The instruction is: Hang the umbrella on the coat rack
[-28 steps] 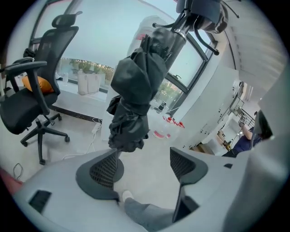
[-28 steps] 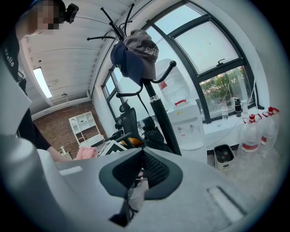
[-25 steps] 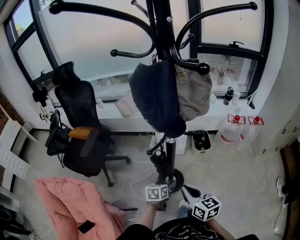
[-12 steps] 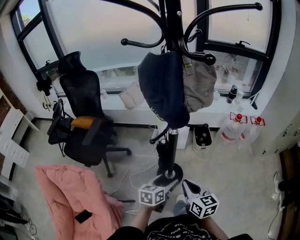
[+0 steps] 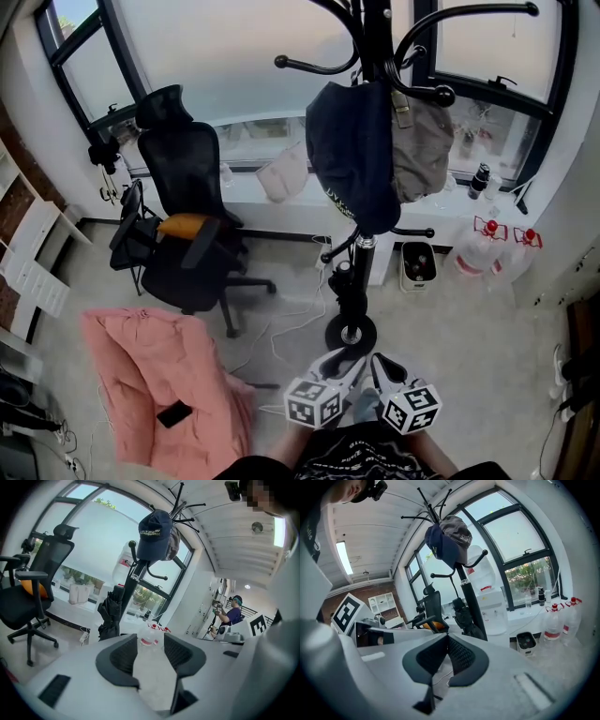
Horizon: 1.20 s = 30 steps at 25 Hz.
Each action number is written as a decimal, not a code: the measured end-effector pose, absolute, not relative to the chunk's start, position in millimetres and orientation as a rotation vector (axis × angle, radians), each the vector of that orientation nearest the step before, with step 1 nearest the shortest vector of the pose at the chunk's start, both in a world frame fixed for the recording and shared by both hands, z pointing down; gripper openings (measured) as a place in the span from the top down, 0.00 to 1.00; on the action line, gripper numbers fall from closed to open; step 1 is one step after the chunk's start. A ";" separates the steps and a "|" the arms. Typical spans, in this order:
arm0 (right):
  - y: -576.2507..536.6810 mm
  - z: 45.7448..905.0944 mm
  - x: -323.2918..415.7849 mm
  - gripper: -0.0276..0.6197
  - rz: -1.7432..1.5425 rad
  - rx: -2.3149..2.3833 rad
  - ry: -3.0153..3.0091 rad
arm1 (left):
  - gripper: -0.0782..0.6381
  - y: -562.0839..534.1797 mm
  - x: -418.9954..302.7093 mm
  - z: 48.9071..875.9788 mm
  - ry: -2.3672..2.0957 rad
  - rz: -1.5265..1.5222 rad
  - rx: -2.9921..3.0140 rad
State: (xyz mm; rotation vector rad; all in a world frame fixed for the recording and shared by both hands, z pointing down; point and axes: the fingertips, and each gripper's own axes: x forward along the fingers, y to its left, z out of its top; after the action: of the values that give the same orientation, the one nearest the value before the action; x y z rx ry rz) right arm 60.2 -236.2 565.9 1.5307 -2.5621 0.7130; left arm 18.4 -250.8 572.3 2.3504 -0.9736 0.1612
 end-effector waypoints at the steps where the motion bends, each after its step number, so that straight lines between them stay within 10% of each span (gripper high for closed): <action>1: -234.0 564.9 57.0 0.95 0.695 1.524 -2.563 | 0.65 -248.3 14.4 570.6 -0.996 0.156 2.348; 8: -222.9 560.6 40.3 0.95 0.621 1.491 -2.559 | 0.84 -233.1 3.7 573.5 -1.087 0.194 2.360; 30: -196.8 569.9 32.5 0.95 0.549 1.467 -2.459 | 0.86 -201.5 -4.0 595.0 -1.166 0.306 2.364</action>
State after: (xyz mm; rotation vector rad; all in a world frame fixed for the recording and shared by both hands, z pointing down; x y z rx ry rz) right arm 32.5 -196.8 569.9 1.4671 -2.4589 0.5494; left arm -4.0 -201.5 595.0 2.3640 -1.1660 0.3057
